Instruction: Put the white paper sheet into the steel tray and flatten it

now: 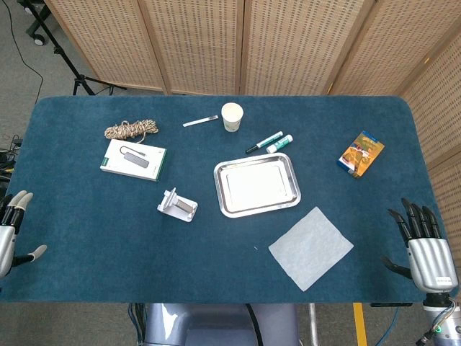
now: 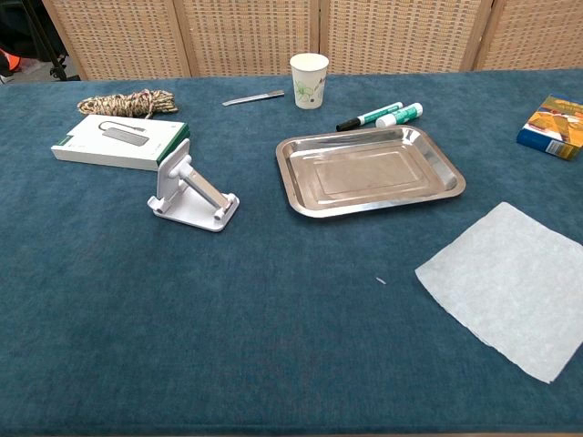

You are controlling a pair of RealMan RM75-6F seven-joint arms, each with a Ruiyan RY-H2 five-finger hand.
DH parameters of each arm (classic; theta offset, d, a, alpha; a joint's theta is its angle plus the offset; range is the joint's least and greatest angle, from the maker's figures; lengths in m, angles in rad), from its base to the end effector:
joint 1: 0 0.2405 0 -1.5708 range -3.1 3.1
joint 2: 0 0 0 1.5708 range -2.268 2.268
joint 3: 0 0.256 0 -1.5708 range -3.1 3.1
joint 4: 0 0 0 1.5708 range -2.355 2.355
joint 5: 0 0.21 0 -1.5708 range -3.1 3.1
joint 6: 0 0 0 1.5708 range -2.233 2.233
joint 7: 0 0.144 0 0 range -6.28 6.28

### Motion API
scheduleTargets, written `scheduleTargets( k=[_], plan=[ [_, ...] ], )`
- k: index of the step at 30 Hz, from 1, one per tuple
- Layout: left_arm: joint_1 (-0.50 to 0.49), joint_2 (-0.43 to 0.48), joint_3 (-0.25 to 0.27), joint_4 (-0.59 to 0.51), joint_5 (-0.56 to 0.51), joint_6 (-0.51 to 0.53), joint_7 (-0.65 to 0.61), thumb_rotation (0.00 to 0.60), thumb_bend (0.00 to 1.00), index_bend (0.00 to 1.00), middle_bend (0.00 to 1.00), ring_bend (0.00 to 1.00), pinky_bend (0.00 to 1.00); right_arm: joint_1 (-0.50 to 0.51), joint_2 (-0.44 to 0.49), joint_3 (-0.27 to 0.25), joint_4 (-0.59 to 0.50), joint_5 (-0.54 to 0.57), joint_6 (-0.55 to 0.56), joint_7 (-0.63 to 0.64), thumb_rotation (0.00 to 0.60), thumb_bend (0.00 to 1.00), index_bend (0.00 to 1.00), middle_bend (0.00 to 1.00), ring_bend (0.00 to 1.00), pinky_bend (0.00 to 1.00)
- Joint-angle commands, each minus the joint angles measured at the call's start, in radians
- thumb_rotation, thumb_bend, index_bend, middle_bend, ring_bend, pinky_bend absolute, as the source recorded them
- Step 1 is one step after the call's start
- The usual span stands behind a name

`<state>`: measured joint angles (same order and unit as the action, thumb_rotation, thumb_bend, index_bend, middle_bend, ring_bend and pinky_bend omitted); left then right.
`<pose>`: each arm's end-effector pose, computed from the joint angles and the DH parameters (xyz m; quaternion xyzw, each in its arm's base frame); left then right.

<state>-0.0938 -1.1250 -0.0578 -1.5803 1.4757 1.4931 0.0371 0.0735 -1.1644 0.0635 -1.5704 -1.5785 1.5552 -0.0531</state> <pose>-0.3171 0.1860 0.1640 -0.5954 -0.3671 -0.3750 0.6084 -0.3019 -0.1798 0.1551 0.6060 -0.3352 0.4102 0.5935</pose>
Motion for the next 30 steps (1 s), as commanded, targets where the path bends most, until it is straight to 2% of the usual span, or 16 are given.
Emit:
scheduleTargets(
  k=[1, 7, 11, 15, 19, 25, 30],
  plan=[
    [0.000, 0.001, 0.002, -0.004, 0.001, -0.002, -0.001, 0.600, 0.00, 0.00, 0.00, 0.00, 0.00, 0.001, 0.001, -0.002, -0.004, 0.006, -0.007, 0.001, 0.600, 0.00, 0.13, 0.00, 0.00, 0.01],
    [0.004, -0.005, 0.002, 0.001, -0.004, 0.001, 0.009, 0.600, 0.00, 0.00, 0.00, 0.00, 0.00, 0.003, 0.005, -0.006, -0.006, 0.011, -0.022, 0.007, 0.600, 0.00, 0.13, 0.00, 0.00, 0.01],
    [-0.001, -0.004, -0.001, -0.015, -0.007, -0.005, 0.016, 0.600, 0.00, 0.00, 0.00, 0.00, 0.00, 0.037, 0.024, -0.019, -0.016, -0.001, -0.091, 0.078, 0.600, 0.00, 0.17, 0.00, 0.00, 0.00],
    [-0.009, -0.007, -0.007, -0.013, -0.014, -0.014, 0.026, 0.600, 0.00, 0.00, 0.00, 0.00, 0.00, 0.137, 0.057, -0.036, -0.020, -0.050, -0.246, 0.169, 0.600, 0.00, 0.19, 0.00, 0.00, 0.00],
    [-0.017, -0.007, -0.008, -0.011, -0.042, -0.048, 0.026, 0.600, 0.00, 0.00, 0.00, 0.00, 0.00, 0.249, 0.061, -0.033, -0.053, -0.078, -0.405, 0.165, 0.600, 0.00, 0.19, 0.00, 0.00, 0.00],
    [-0.010, -0.010, -0.014, -0.015, -0.051, -0.031, 0.035, 0.600, 0.00, 0.00, 0.00, 0.00, 0.00, 0.391, 0.000, -0.008, -0.090, -0.049, -0.612, 0.091, 0.600, 0.00, 0.23, 0.00, 0.00, 0.00],
    [-0.007, -0.007, -0.015, -0.020, -0.070, -0.040, 0.043, 0.600, 0.00, 0.00, 0.00, 0.00, 0.00, 0.492, -0.094, 0.007, -0.024, -0.006, -0.758, 0.083, 0.600, 0.00, 0.25, 0.00, 0.00, 0.00]
  ],
)
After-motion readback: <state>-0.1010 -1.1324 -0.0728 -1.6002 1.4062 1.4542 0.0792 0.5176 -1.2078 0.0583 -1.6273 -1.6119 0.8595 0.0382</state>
